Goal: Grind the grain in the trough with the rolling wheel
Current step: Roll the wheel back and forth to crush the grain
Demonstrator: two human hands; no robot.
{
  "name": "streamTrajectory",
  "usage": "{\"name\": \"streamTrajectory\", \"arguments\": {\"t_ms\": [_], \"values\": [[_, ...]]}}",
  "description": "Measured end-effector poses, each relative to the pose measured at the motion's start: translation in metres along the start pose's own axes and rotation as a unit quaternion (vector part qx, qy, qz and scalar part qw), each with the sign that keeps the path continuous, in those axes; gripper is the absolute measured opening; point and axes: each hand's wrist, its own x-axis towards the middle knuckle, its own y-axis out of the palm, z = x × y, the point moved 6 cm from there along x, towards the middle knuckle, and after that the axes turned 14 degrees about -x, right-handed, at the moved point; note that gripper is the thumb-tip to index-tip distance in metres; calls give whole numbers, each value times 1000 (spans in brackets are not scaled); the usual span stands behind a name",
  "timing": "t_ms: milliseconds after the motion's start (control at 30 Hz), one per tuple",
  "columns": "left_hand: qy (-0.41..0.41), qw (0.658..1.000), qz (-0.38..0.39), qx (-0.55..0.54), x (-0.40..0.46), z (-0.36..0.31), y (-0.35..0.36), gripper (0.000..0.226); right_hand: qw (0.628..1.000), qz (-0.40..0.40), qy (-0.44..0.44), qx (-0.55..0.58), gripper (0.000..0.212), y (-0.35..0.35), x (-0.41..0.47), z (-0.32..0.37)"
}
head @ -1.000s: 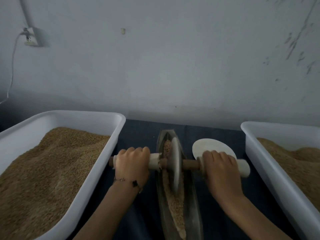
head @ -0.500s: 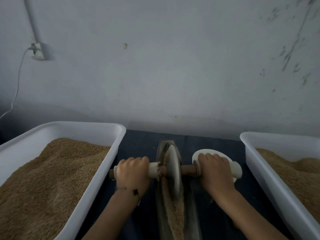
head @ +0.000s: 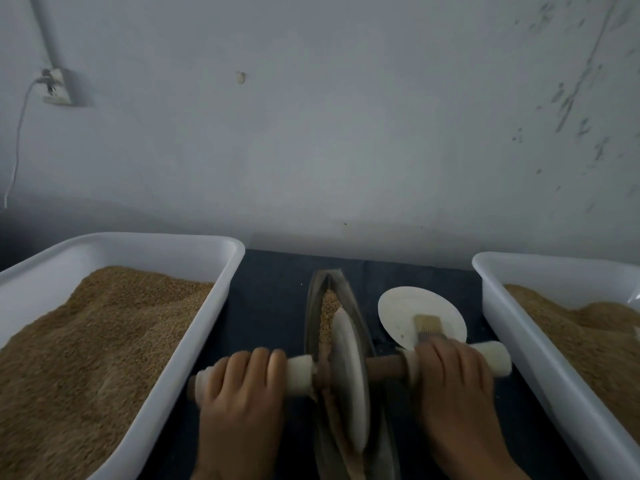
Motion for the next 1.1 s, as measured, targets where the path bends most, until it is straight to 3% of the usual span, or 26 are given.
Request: {"name": "streamTrajectory", "arguments": {"t_ms": [67, 167, 233, 300, 400, 533, 767, 933, 1000, 1033, 1100], "values": [[11, 999, -27, 13, -12, -7, -11, 15, 999, -10, 36, 7, 71, -7, -12, -8], [10, 999, -26, 17, -10, -6, -11, 12, 999, -7, 0, 31, 77, -13, -6, -6], [-2, 1000, -9, 6, 0, 5, 2, 9, 999, -10, -32, 41, 66, -8, 9, -2], [-29, 999, 32, -26, 20, 19, 23, 21, 998, 9, -32, 44, 44, 8, 33, 2], [-74, 990, 116, -38, 57, 32, 58, 30, 989, 147, -5, -12, 18, 59, 71, 3], [-97, 986, 138, 7, 92, 42, 92, 22, 968, 248, 37, -18, 21, 100, 97, 2], [-153, 977, 140, -52, 46, 52, 68, 22, 989, 140, -19, -35, 23, 34, 90, 23], [-51, 986, 144, -66, 21, 13, 10, 38, 988, 150, -14, 38, 46, -11, 26, 6], [7, 991, 120, -63, 18, -4, -12, 31, 965, 262, -26, 14, 52, -16, 8, -1], [24, 992, 109, -63, 18, -9, -17, 26, 952, 305, -20, 7, 46, -12, 3, -5], [34, 991, 103, -71, 21, -11, -16, 23, 948, 317, -9, 14, 29, 1, 3, -11]]}}
